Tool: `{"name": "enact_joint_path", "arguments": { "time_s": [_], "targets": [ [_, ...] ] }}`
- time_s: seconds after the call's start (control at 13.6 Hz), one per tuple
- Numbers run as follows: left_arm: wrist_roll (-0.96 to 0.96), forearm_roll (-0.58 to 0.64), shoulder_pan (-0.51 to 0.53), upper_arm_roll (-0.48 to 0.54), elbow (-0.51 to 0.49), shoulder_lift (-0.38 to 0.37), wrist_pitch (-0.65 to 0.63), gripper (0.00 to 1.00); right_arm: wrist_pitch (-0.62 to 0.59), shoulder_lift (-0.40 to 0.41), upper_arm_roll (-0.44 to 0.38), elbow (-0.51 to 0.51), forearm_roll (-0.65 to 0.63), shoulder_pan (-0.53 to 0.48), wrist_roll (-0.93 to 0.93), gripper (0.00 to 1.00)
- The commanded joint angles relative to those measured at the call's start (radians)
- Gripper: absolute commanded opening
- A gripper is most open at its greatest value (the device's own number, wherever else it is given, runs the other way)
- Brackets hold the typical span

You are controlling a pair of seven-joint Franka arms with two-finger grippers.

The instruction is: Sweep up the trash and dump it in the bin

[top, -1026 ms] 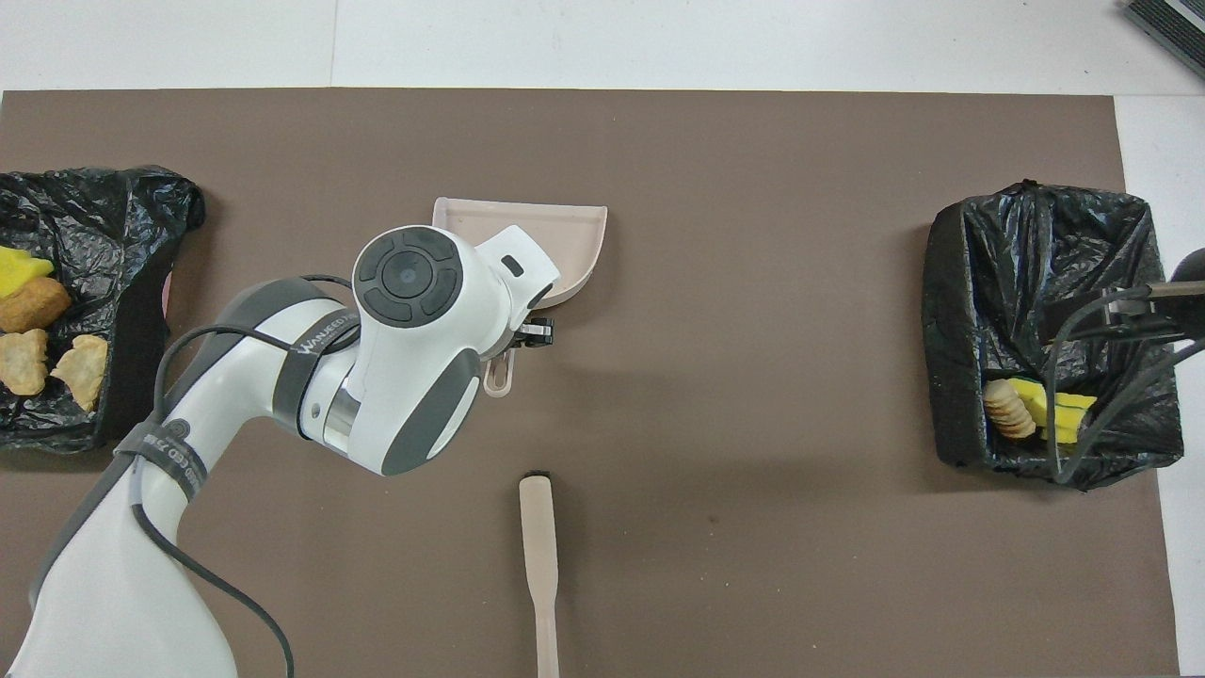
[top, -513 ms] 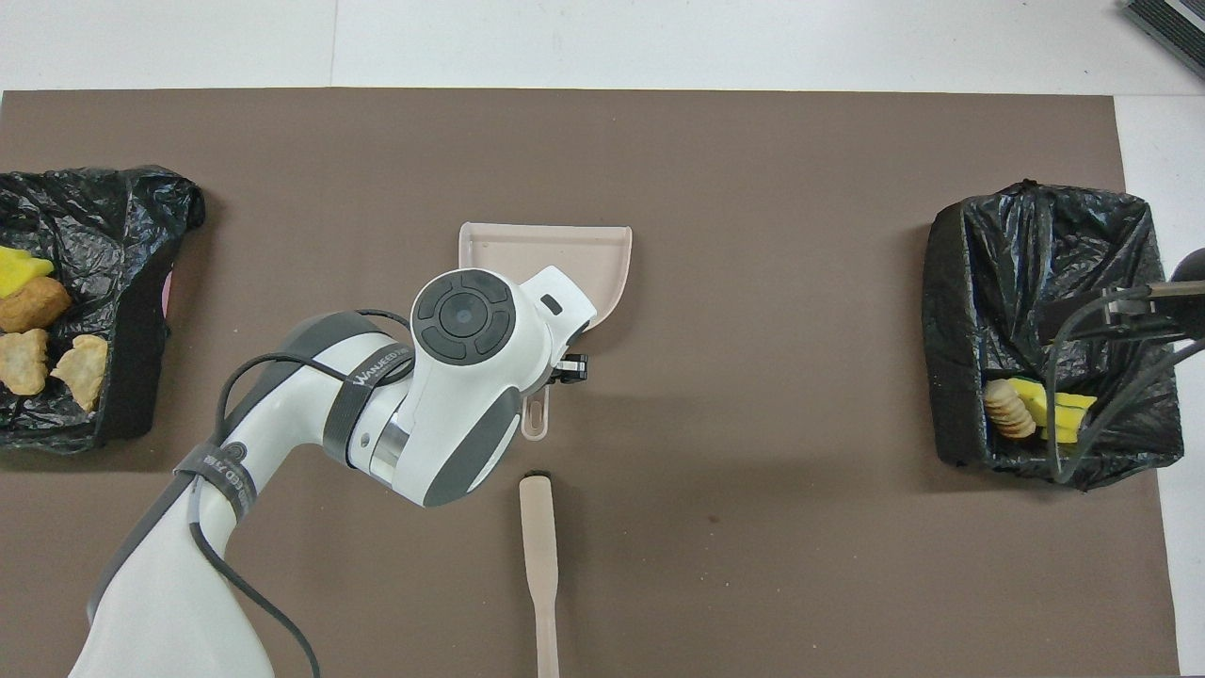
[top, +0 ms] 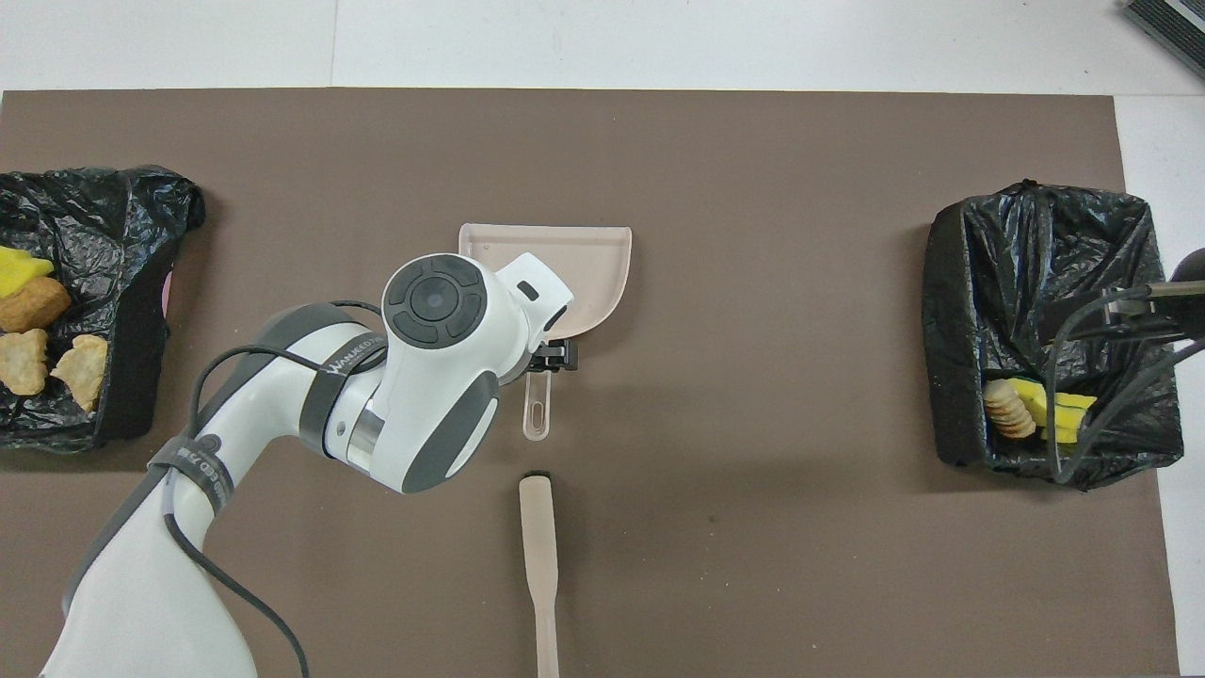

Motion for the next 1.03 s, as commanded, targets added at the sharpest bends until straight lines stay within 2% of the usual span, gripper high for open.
{"name": "enact_joint_path", "arguments": {
  "time_s": [0.0,0.15,0.51,0.73,0.95],
  "targets": [
    [0.014,-0.019,0.064,0.0,-0.008,-0.029,-0.021,1.0,-0.016,-0.015,0.004,-0.011,0.016,-0.008,0.001,1.0],
    [0.04,-0.019,0.107,0.0,0.008,-0.032,-0.024,1.0,-0.016,-0.015,0.004,-0.01,0.016,-0.008,0.001,1.0],
    [0.246,-0.012,0.208,0.009,0.051,-0.04,-0.087,1.0,-0.016,-0.015,0.004,-0.01,0.016,-0.008,0.001,1.0],
    [0.289,-0.007,0.269,0.009,0.139,-0.064,-0.255,1.0,-0.016,-0.015,0.004,-0.011,0.016,-0.008,0.001,1.0],
    [0.434,-0.007,0.341,0.01,0.181,-0.144,-0.358,1.0,-0.016,-0.015,0.004,-0.01,0.016,-0.008,0.001,1.0]
  ]
}}
